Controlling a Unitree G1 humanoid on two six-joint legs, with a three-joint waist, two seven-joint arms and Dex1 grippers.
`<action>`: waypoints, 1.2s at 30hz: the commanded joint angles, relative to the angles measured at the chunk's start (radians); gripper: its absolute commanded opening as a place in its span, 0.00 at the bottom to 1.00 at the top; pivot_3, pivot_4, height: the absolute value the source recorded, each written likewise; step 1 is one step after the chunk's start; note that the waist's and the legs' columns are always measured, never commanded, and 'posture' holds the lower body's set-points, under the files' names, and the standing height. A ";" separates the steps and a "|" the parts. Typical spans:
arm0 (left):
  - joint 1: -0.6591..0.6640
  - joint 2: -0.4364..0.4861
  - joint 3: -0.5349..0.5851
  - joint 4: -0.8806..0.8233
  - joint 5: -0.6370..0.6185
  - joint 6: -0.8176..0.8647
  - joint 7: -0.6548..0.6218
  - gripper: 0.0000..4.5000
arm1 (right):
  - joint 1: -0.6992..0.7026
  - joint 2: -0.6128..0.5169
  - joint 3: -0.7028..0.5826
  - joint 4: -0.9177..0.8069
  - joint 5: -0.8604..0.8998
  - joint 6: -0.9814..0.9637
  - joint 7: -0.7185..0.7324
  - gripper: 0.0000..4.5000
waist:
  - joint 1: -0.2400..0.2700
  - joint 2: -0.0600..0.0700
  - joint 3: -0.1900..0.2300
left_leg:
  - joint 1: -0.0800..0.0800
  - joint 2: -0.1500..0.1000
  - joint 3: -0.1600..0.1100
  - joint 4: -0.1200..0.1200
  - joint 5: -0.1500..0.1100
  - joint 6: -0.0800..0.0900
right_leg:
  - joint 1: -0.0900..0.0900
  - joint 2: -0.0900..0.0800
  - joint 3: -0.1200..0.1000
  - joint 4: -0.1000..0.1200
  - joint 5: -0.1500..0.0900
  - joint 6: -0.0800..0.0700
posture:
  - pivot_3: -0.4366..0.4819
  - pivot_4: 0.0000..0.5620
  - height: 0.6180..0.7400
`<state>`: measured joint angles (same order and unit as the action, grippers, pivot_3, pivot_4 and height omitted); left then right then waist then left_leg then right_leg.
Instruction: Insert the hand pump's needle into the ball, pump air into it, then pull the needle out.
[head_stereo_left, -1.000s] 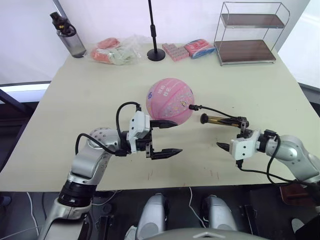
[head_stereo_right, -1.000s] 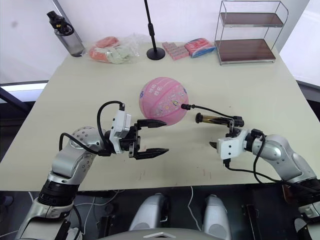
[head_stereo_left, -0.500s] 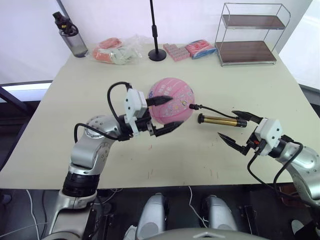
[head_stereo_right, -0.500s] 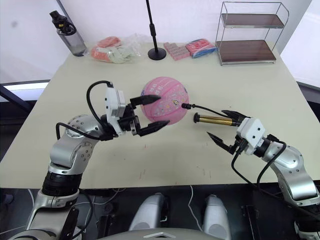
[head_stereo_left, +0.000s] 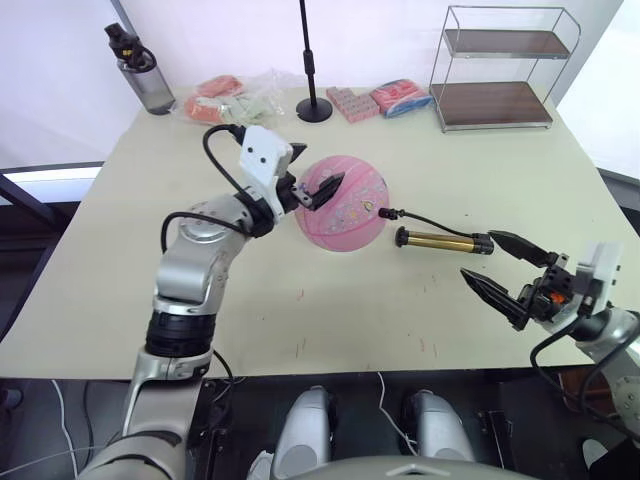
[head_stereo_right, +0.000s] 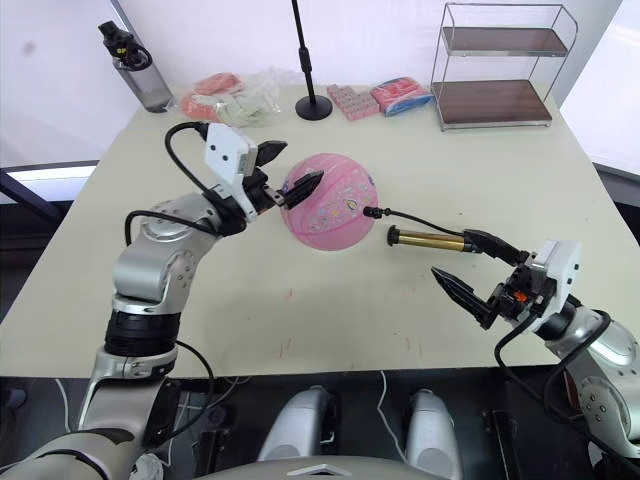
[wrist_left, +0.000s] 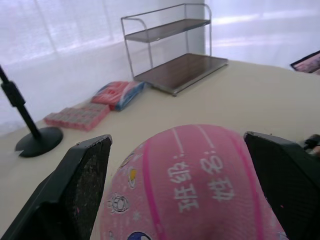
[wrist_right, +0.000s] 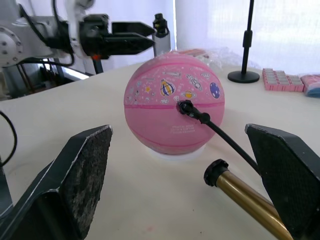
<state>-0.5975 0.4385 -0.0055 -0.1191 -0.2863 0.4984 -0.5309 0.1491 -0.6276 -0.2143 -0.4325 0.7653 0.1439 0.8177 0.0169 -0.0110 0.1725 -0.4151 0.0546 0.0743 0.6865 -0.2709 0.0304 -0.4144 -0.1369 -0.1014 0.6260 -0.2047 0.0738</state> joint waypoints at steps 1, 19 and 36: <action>-0.051 -0.033 -0.024 0.009 0.035 0.027 0.050 1.00 | 0.002 0.010 -0.038 -0.045 0.022 -0.010 0.023 0.99 | 0.000 0.000 0.000 | 0.000 0.000 0.000 0.000 0.000 0.000 | 0.000 0.000 0.000 0.000 0.000 0.000 | 0.48 0.27 0.93; -0.092 -0.131 -0.082 0.311 0.120 -0.097 0.031 1.00 | -0.167 0.010 0.101 0.006 -0.250 0.036 -0.054 0.99 | -0.001 -0.001 -0.001 | 0.002 0.000 0.000 0.006 0.000 0.000 | 0.002 0.000 0.001 0.005 0.000 0.000 | 0.48 0.27 0.93; -0.090 -0.127 -0.081 0.545 0.143 -0.253 -0.083 1.00 | -0.675 0.083 0.440 0.514 -0.770 -0.179 -0.099 0.99 | -0.002 0.000 -0.004 | 0.002 0.000 0.000 0.018 -0.001 0.006 | 0.001 -0.001 0.003 0.017 0.002 -0.002 | 0.48 0.27 0.93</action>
<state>-0.7273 0.3108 -0.0462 0.3446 -0.1889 0.2154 -0.6042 -0.5020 -0.5515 0.2250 0.0672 0.0116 0.0181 0.7167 0.0144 -0.0106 0.1686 -0.4124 0.0550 0.0740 0.7045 -0.2718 0.0362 -0.4127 -0.1378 -0.0988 0.6433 -0.2034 0.0719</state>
